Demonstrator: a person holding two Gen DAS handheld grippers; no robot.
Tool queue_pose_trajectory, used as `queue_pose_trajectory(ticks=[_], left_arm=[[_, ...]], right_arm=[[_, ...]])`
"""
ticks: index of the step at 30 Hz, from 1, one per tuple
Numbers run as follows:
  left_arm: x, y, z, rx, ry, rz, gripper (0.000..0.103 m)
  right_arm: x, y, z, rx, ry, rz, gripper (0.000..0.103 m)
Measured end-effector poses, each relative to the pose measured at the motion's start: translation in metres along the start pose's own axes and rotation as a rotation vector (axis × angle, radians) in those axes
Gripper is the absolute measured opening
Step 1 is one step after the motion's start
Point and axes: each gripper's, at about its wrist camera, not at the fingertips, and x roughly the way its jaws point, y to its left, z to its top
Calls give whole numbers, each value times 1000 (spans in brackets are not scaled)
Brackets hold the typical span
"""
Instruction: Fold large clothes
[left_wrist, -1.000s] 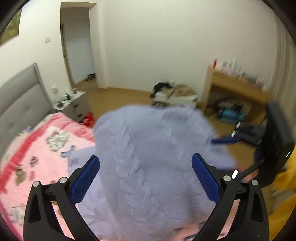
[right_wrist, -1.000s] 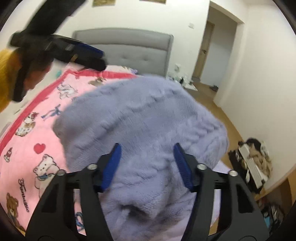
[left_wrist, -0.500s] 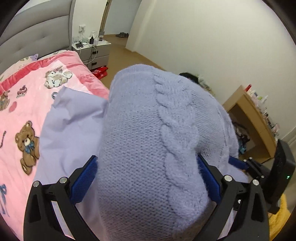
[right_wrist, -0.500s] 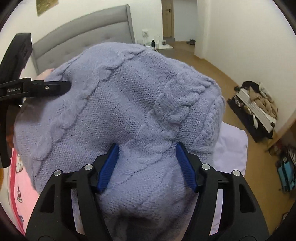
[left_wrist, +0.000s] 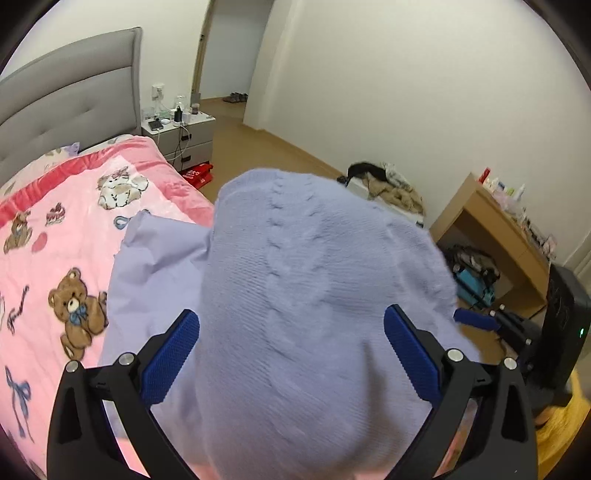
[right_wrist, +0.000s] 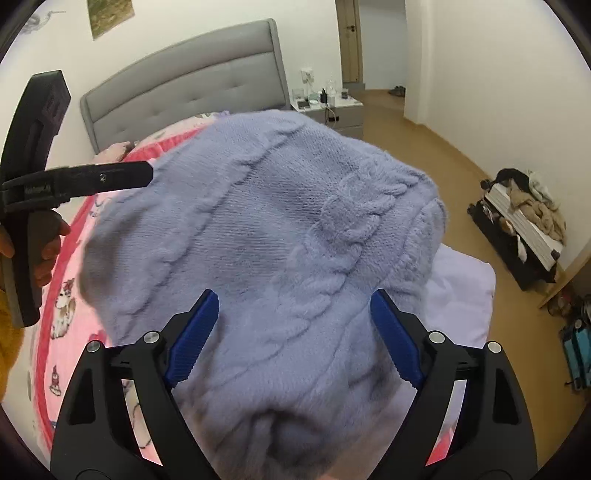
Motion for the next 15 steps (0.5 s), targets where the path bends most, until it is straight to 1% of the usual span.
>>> queue_pose_trajectory(ticks=[1, 2, 3, 4, 5, 6, 7, 8, 9, 11, 12, 14, 15], left_arm=[[-6, 0, 0, -7, -17, 20, 99], [-15, -4, -1, -9, -48, 50, 99], [-30, -12, -4, -10, -95, 113, 99], [-40, -16, -6, -12, -125, 141, 99], [-52, -23, -8, -17, -161, 171, 99], [-65, -31, -11, -31, -192, 214, 99], [-75, -37, -14, -45, -208, 238, 99], [-83, -45, -17, -55, -214, 257, 99], [-92, -54, -21, -70, -203, 284, 99], [-101, -66, -26, -86, -185, 309, 99], [-107, -74, -28, -91, -162, 333, 99], [-117, -88, -32, -85, -131, 379, 99], [-122, -94, -35, -86, -129, 398, 99]], right_arm=[[-6, -1, -3, 8, -14, -4, 90], [-15, 1, -4, 25, -34, -20, 92], [-23, 1, -5, 42, -50, -55, 95], [-26, -4, -7, 54, -59, -87, 95], [-34, -3, -9, 62, -73, -130, 95], [-44, 1, -9, 66, -88, -199, 95], [-54, 7, -11, 62, -93, -236, 95], [-60, 9, -12, 58, -94, -256, 95], [-69, 13, -14, 56, -96, -257, 95], [-81, 20, -16, 64, -96, -273, 95], [-90, 25, -18, 61, -92, -284, 95], [-98, 33, -14, 50, -72, -304, 95], [-105, 34, -15, 50, -60, -312, 95]])
